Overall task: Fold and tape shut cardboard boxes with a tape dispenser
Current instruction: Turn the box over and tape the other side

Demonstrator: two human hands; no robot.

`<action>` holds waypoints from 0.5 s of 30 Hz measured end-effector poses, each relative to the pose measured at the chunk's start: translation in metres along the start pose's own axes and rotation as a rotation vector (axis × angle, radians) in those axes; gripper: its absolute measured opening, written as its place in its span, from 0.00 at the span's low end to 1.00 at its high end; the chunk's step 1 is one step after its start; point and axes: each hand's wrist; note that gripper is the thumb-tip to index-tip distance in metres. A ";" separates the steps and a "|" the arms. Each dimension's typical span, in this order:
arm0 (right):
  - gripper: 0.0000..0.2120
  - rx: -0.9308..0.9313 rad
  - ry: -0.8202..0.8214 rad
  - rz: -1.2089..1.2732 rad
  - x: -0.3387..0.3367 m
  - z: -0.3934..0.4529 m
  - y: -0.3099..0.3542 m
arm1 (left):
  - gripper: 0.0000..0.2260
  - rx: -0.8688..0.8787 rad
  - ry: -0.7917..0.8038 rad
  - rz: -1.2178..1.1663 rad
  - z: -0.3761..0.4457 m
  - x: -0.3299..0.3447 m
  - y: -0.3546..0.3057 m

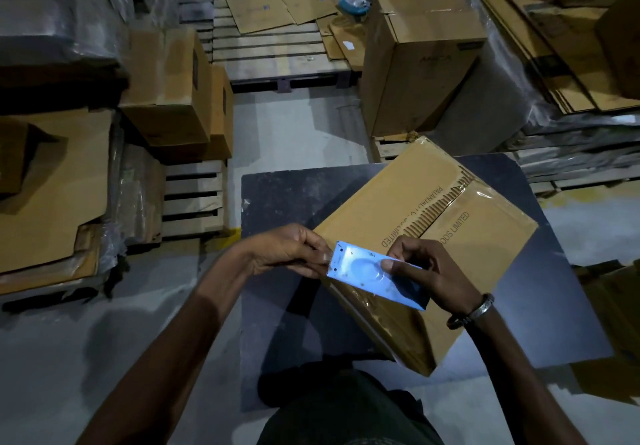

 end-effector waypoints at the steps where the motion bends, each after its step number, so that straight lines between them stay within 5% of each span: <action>1: 0.21 0.006 -0.004 0.007 0.002 -0.002 -0.001 | 0.08 -0.013 0.001 0.040 -0.003 -0.002 -0.003; 8: 0.17 0.068 -0.062 0.007 0.021 -0.005 -0.002 | 0.03 -0.054 -0.198 0.045 -0.002 -0.009 -0.014; 15: 0.24 0.062 -0.096 0.076 0.034 -0.010 -0.008 | 0.05 -0.038 -0.156 0.013 -0.008 -0.023 -0.011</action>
Point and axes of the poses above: each hand's wrist, its own z-axis towards the middle knuckle, its own x-axis out of the palm, y = z × x, and after that the axes turned 13 degrees about -x, right-handed
